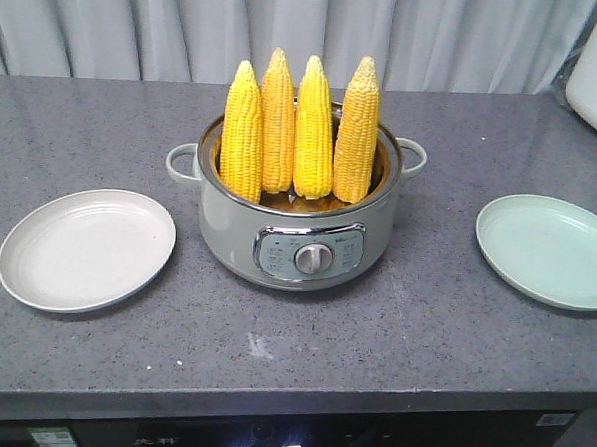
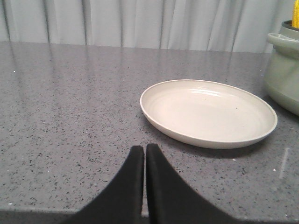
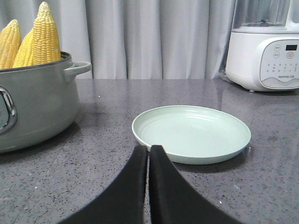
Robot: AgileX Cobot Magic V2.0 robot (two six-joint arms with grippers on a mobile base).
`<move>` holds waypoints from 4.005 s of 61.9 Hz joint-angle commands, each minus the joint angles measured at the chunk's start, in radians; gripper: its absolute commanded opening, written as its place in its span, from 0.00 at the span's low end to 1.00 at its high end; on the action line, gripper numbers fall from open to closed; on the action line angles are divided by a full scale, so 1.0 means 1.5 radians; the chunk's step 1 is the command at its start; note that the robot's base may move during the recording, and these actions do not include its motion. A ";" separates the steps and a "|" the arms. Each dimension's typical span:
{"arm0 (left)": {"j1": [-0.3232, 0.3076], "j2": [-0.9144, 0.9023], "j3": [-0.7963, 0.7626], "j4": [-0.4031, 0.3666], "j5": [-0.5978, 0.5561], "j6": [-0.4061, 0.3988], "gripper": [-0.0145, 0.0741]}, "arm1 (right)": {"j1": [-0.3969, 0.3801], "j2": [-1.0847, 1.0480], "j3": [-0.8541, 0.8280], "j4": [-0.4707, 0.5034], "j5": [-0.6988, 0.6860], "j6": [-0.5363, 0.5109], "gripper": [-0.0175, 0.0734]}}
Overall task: Distribute corn equally
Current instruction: 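Drive closer to the counter and stop facing the corn pot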
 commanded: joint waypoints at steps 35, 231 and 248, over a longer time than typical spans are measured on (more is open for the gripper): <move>-0.001 -0.010 0.008 -0.001 -0.047 -0.005 0.16 | -0.005 -0.003 0.007 -0.007 -0.050 -0.005 0.19; -0.001 -0.010 0.008 -0.001 -0.047 -0.005 0.16 | -0.005 -0.003 0.007 -0.007 -0.050 -0.005 0.19; -0.001 -0.010 0.008 -0.001 -0.048 -0.005 0.16 | -0.005 -0.003 0.007 -0.007 -0.050 -0.005 0.19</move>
